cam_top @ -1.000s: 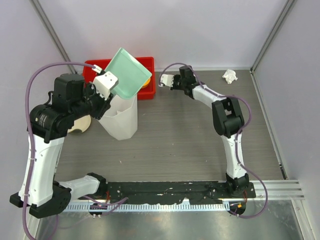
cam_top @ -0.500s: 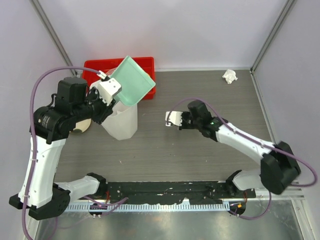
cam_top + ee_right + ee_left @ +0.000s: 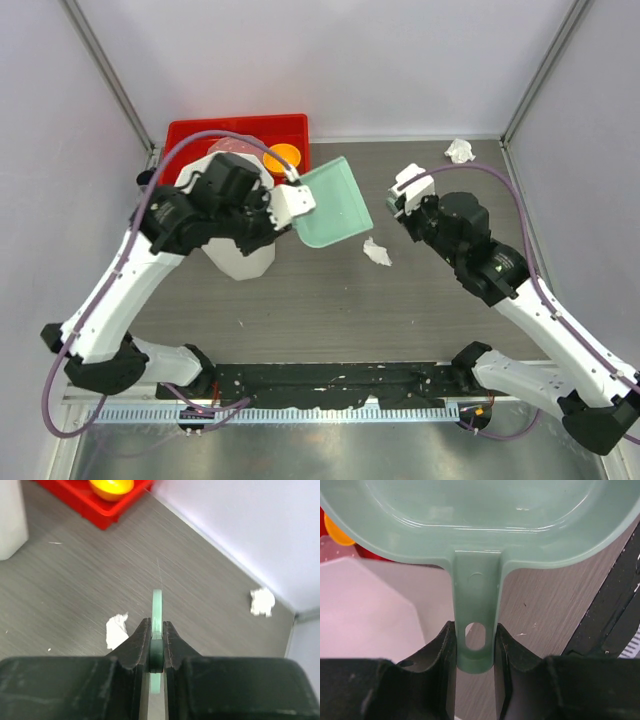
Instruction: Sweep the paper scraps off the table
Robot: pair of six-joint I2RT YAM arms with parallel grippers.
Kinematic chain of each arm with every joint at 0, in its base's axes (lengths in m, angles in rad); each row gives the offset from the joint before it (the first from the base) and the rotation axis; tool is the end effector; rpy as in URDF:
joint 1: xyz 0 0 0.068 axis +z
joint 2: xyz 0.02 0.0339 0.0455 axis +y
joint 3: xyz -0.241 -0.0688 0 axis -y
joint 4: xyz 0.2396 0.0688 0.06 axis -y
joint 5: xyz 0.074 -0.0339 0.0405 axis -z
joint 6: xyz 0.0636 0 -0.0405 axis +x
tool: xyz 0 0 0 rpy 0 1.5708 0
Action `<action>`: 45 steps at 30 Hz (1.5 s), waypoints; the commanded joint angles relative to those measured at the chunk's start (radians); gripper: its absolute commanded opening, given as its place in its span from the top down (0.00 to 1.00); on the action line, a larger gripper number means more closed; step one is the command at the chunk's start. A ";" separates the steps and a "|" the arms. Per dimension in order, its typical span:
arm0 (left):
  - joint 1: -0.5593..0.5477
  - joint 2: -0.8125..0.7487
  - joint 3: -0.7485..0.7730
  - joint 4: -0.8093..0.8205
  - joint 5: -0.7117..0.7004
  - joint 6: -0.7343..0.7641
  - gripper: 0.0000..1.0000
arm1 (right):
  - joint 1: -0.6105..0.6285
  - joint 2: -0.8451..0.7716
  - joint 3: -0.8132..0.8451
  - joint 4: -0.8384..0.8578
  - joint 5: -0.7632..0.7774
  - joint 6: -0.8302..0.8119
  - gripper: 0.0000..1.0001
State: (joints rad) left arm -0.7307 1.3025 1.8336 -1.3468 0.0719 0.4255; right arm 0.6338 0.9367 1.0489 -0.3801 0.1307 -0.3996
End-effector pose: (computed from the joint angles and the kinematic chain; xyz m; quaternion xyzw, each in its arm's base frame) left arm 0.1656 -0.1546 0.4189 0.5187 0.7708 -0.0890 0.3590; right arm 0.1989 0.1359 0.3578 -0.3576 0.7095 0.0191 0.6070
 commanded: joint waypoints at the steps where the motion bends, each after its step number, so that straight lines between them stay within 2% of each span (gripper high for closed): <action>1: -0.119 0.079 -0.009 -0.092 -0.050 0.088 1.00 | -0.011 0.013 0.020 -0.127 0.288 0.264 0.99; 4: -0.139 0.127 -0.095 -0.101 -0.063 0.131 1.00 | -0.075 0.020 0.013 -0.129 0.305 0.364 0.99; 7: -0.156 0.205 -0.167 -0.109 -0.061 0.110 1.00 | -0.207 0.050 0.023 -0.134 0.226 0.490 0.99; 11: -0.196 0.274 -0.235 -0.106 -0.029 0.075 1.00 | -0.301 0.085 0.007 -0.126 0.141 0.535 0.99; 15: -0.213 0.351 -0.295 -0.037 -0.062 0.075 1.00 | -0.301 0.122 -0.036 -0.077 0.075 0.495 0.99; 20: -0.211 0.541 -0.235 -0.038 -0.184 0.064 1.00 | -0.299 0.215 -0.021 -0.040 0.043 0.466 0.99; 24: -0.167 0.671 -0.182 -0.058 -0.184 0.062 1.00 | -0.299 0.252 -0.079 0.052 0.034 0.435 0.99; 30: -0.076 0.725 -0.146 -0.045 -0.175 0.062 1.00 | -0.249 0.266 -0.131 0.145 0.029 0.472 0.99; 35: -0.053 0.787 -0.091 -0.055 -0.153 0.056 1.00 | -0.183 0.309 -0.151 0.175 0.073 0.487 0.99; 42: -0.050 0.873 -0.007 -0.046 -0.139 0.053 1.00 | -0.114 0.353 -0.136 0.242 0.080 0.634 0.99; 45: -0.039 0.906 0.012 -0.029 -0.116 0.058 1.00 | -0.051 0.356 -0.119 0.317 0.011 0.702 0.99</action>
State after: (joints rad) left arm -0.7784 2.1700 1.7973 -1.3399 -0.0792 0.4870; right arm 0.5106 1.2766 0.9070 -0.1680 0.2096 0.1616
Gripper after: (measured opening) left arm 0.308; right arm 0.152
